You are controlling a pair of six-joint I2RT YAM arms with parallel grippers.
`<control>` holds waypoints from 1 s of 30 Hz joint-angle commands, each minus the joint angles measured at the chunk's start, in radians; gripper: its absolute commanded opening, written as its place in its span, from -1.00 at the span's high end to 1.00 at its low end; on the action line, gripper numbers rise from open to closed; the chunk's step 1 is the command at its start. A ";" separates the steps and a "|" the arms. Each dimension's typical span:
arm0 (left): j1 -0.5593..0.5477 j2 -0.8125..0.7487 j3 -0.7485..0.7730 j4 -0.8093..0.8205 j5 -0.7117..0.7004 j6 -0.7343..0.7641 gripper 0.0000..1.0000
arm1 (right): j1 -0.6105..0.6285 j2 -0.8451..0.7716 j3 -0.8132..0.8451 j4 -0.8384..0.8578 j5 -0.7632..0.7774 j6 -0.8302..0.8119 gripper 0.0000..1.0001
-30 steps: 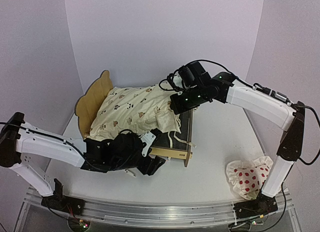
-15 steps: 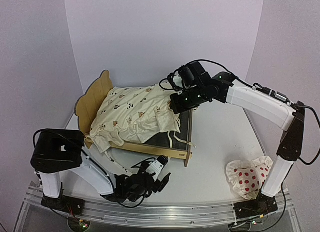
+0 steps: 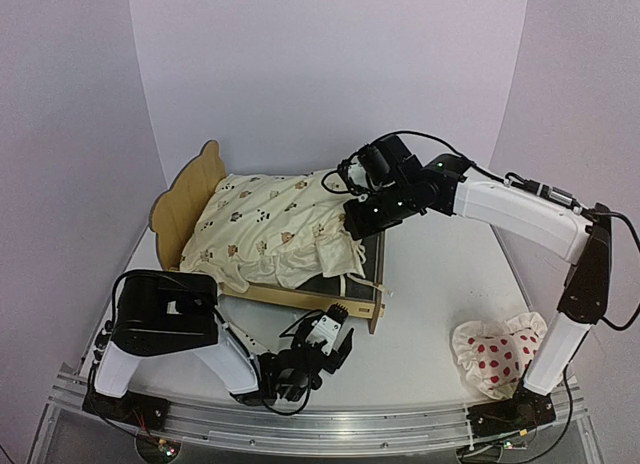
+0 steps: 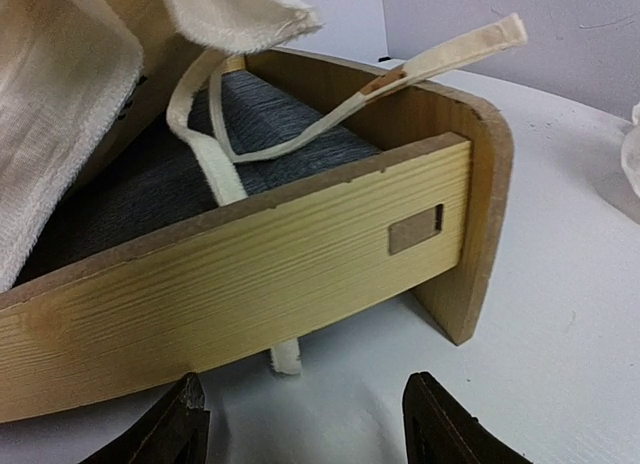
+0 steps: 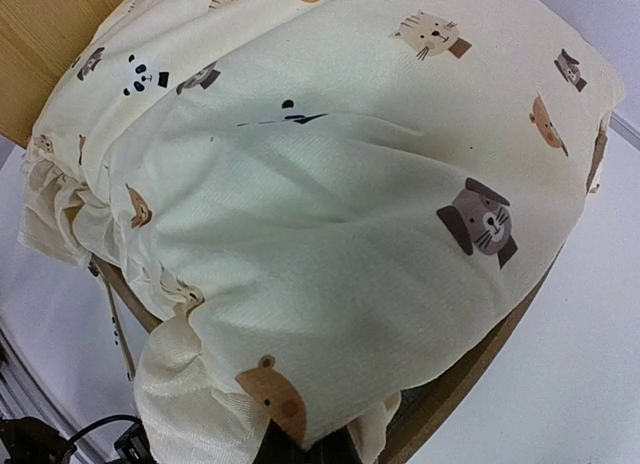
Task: Set up the pet bed
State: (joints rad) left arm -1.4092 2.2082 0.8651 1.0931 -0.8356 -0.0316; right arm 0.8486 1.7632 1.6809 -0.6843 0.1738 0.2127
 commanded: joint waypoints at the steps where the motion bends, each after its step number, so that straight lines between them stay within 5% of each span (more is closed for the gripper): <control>1: 0.032 0.040 0.033 0.110 -0.038 0.002 -0.31 | 0.003 -0.080 -0.020 0.062 -0.025 0.008 1.00; 10: 0.064 0.107 0.099 0.101 0.013 -0.011 -0.21 | 0.004 -0.099 -0.046 0.074 -0.036 0.010 1.00; 23: 0.070 0.207 0.214 0.131 -0.122 0.013 0.07 | 0.004 -0.107 -0.061 0.085 -0.066 0.023 1.00; 27: 0.077 0.228 0.230 0.151 -0.132 0.014 0.31 | 0.004 -0.109 -0.065 0.085 -0.066 0.025 1.00; 30: 0.080 0.237 0.236 0.162 -0.128 0.021 0.78 | 0.003 -0.109 -0.067 0.085 -0.066 0.026 1.00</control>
State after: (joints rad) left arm -1.3449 2.4226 1.0689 1.1936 -0.9315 -0.0230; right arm 0.8486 1.7080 1.6172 -0.6437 0.1346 0.2267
